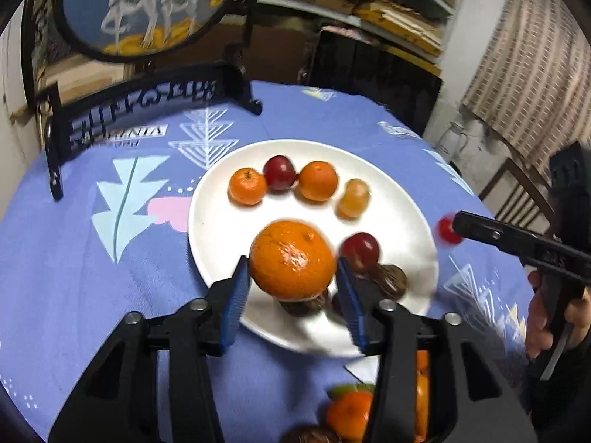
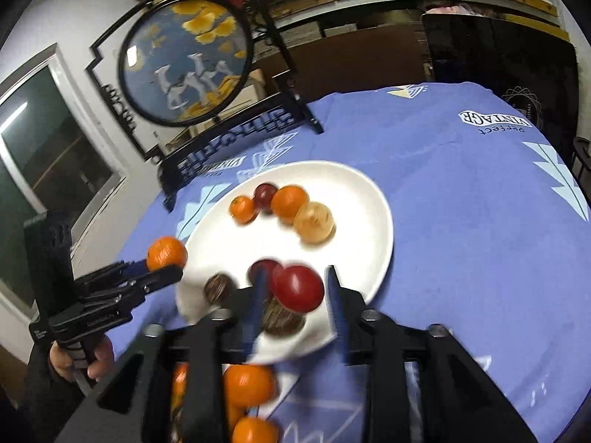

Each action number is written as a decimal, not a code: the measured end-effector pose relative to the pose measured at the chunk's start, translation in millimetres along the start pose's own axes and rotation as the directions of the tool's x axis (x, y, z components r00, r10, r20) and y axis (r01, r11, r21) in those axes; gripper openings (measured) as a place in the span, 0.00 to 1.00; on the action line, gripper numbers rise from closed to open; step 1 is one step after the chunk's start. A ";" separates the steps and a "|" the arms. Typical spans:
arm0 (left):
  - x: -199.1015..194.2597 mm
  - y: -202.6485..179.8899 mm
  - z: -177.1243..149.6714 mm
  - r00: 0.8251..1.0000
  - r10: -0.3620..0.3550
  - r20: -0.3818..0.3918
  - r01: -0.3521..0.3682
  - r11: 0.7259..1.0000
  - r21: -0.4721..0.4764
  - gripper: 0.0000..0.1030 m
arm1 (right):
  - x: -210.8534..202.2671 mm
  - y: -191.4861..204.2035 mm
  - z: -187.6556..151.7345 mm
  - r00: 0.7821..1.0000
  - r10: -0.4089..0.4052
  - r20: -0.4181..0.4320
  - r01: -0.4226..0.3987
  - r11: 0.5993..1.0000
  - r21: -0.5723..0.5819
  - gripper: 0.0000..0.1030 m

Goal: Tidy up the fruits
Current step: 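Carry a tangerine to the plate with left tool while right tool carries a red tomato, then grasp a dark persimmon with left tool while right tool grasps an orange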

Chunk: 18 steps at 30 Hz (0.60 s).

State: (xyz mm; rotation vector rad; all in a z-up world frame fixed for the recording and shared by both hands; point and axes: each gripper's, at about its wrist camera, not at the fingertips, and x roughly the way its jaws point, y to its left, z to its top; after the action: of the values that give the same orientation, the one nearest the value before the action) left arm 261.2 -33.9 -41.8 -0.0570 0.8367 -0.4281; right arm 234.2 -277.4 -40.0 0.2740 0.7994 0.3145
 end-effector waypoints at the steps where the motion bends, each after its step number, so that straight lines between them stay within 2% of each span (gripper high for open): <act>1: -0.1 2.3 0.3 1.000 0.003 0.002 -0.003 1.000 -0.013 0.58 | 0.9 -1.0 -0.3 1.000 -0.009 0.010 0.009 1.000 0.009 0.50; 3: -9.2 3.5 -4.8 1.000 -0.004 0.017 0.005 1.000 -0.020 0.63 | -1.0 -0.5 -5.3 1.000 0.000 0.009 0.000 1.000 0.006 0.50; 7: -36.7 -8.0 -27.2 0.999 -0.007 0.036 0.006 0.999 0.035 0.65 | -14.9 1.5 -29.9 1.000 -0.018 -0.003 0.018 1.000 -0.016 0.50; 13: -93.4 -49.7 -101.8 0.998 -0.021 0.053 0.008 0.975 0.222 0.66 | -48.1 -1.7 -75.8 1.000 -0.027 0.009 0.027 0.999 -0.018 0.50; 16: -108.5 -62.9 -136.3 0.999 0.023 0.048 -0.034 0.965 0.259 0.67 | -64.1 -1.9 -99.2 1.000 -0.019 0.013 0.019 1.000 -0.006 0.50; 18: -113.0 -68.6 -158.9 1.000 0.013 0.026 -0.020 0.963 0.269 0.67 | -71.0 -0.9 -108.5 1.000 -0.022 0.019 0.022 1.000 -0.001 0.50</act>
State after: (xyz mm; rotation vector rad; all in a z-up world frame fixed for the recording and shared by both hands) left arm 54.8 -34.0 -54.2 0.1966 0.7486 -0.5211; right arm 108.0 -291.8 -66.1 0.2667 0.7829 0.2917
